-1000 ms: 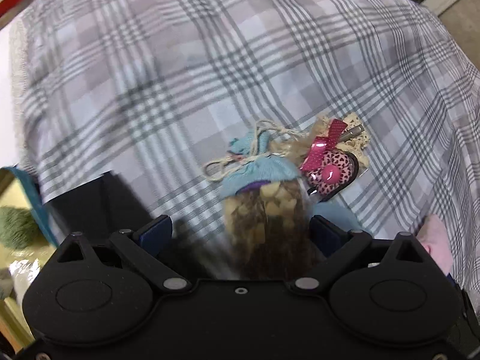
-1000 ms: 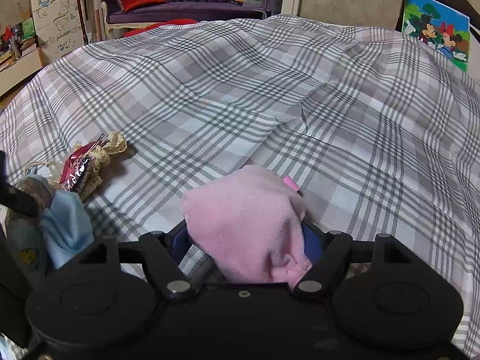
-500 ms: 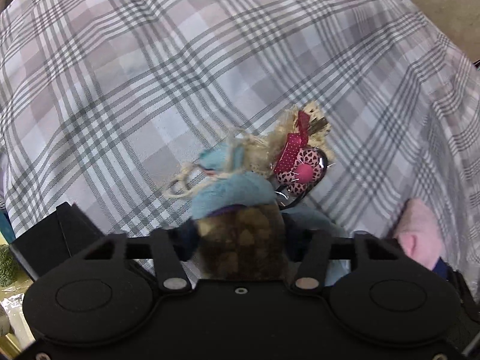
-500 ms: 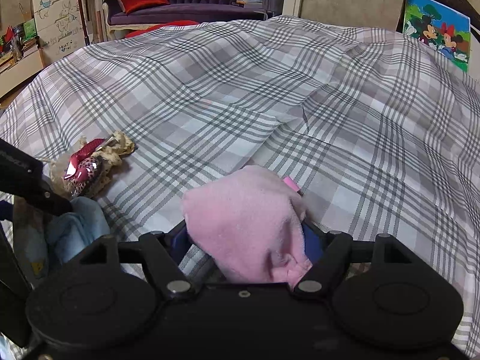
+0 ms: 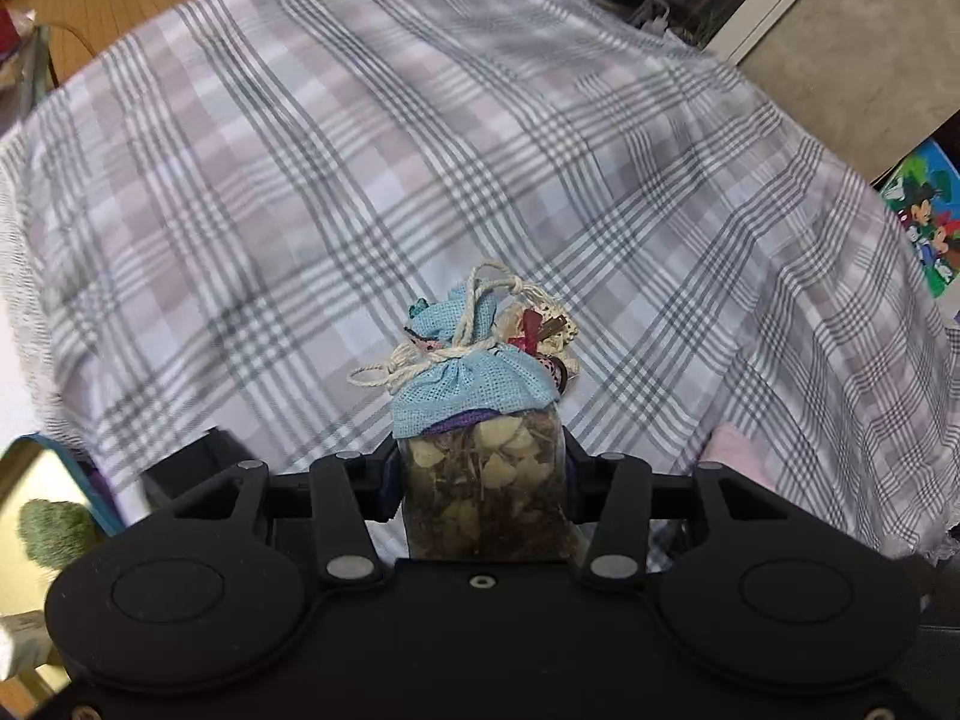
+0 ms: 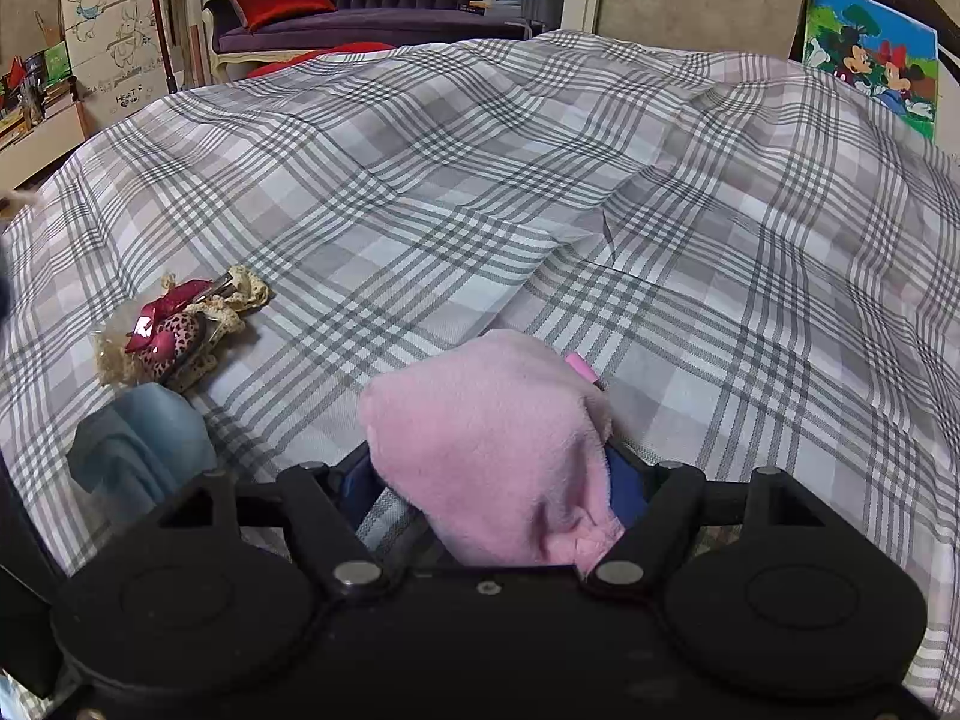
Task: Organize soft objects
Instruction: 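Lower the sachet bag into the tray with the left tool while the right tool brings the pink cloth in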
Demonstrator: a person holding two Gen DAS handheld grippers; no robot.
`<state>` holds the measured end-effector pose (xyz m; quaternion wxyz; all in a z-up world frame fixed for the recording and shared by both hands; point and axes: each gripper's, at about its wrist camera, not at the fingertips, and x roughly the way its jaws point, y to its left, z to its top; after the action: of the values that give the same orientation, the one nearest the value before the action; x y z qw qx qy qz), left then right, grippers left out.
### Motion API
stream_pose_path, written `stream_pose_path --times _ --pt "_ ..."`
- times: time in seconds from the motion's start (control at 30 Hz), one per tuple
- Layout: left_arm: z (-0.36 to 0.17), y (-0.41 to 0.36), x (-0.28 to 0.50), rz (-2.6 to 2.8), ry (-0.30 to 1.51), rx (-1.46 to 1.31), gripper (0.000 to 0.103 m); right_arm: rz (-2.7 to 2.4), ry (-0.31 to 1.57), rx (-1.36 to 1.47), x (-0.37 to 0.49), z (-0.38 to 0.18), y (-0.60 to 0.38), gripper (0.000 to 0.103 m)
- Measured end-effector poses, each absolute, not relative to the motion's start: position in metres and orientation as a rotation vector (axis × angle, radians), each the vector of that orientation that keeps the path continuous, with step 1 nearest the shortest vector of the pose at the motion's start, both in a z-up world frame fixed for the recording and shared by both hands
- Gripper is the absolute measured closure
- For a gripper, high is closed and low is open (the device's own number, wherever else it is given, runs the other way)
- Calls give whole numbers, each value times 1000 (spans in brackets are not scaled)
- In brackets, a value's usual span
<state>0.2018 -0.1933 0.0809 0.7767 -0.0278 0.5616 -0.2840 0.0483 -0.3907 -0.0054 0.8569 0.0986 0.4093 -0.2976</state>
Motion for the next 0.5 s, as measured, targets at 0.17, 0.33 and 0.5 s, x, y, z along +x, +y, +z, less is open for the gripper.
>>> stream_pose_path --times 0.17,0.33,0.5 --pt "96 -155 183 -578 1194 -55 56 -632 877 205 52 -8 -392 28" --pt "97 -106 169 -506 1200 -49 56 -637 890 203 54 -9 -394 28" --pt "92 -53 159 -419 1198 -62 56 -647 918 200 59 -11 -396 28"
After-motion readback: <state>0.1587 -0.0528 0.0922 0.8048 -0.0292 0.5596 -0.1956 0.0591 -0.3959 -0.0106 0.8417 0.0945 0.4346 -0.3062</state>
